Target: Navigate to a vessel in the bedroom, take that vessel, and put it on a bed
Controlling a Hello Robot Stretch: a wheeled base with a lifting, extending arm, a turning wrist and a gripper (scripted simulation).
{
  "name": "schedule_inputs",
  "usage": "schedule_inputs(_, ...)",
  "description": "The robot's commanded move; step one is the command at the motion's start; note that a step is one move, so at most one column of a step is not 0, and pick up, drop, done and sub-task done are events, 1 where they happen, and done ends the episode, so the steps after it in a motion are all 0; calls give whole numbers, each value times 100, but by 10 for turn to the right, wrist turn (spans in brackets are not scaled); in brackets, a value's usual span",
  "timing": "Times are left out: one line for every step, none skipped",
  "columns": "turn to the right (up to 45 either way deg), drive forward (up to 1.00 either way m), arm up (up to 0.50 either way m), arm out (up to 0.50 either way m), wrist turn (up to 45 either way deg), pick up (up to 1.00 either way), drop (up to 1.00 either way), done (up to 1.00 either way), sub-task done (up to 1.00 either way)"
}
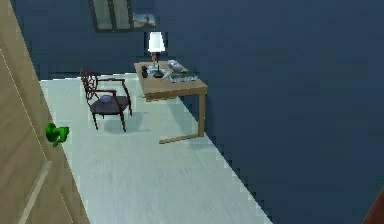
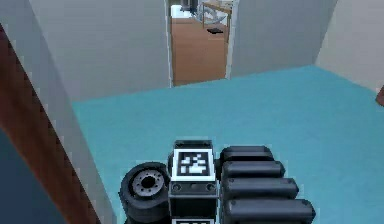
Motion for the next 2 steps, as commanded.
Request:
schedule_inputs(-120, 0, 0, 0, 0, 0, 0, 0, 0)
schedule_inputs(0, 65, 0, 0, 0, 0, 0, 0, 0)
